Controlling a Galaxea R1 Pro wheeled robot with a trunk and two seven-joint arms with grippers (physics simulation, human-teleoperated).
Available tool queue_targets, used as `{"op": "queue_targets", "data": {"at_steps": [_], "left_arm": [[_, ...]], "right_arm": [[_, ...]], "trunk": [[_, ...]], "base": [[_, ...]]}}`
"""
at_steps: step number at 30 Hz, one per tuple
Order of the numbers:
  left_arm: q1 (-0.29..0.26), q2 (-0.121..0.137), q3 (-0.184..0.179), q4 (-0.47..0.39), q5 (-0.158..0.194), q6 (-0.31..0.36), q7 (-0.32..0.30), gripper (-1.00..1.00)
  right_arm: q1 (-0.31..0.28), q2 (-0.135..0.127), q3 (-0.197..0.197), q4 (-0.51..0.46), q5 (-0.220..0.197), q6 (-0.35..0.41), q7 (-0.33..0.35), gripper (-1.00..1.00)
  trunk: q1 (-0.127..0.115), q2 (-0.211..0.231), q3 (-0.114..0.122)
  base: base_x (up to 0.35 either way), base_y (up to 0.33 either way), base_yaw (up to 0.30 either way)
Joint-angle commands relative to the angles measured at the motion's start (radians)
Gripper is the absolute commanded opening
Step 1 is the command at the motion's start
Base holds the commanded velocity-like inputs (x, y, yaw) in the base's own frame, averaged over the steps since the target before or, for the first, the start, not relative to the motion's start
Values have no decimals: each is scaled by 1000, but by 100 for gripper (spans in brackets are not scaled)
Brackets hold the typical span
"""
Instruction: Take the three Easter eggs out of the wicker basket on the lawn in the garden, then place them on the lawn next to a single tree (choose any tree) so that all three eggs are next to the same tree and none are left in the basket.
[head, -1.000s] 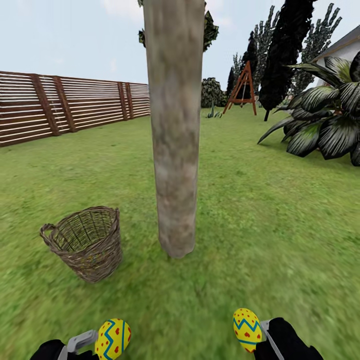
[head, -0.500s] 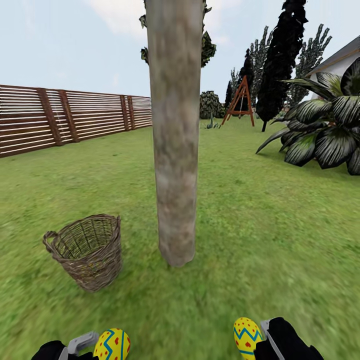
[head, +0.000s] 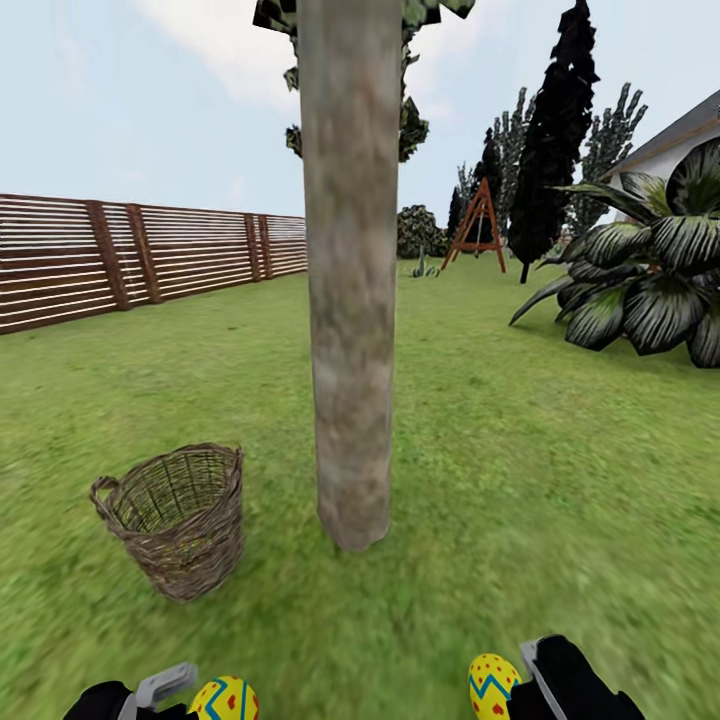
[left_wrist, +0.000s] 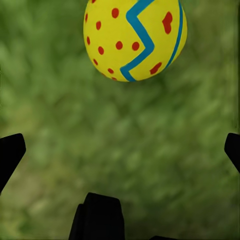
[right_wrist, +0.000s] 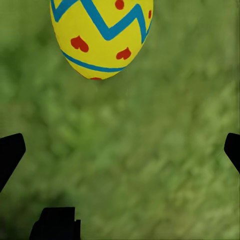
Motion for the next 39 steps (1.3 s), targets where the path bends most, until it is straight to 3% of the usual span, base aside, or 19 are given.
{"op": "queue_targets", "data": {"at_steps": [1, 15, 39], "left_arm": [[0, 0, 1, -1, 4, 5, 0, 100], [-1, 0, 1, -1, 4, 3, 1, 100], [0, -3, 1, -2, 6, 2, -5, 100]], "right_arm": [[-1, 0, 4, 0, 13, 6, 8, 100], [0, 3, 4, 3, 15, 6, 5, 100], [0, 2, 3, 2, 7, 6, 6, 100]], "trunk": [[-1, 0, 2], [-54, 98, 23], [-143, 259, 93]], "base": [[0, 0, 0], [0, 0, 0], [0, 0, 0]]}}
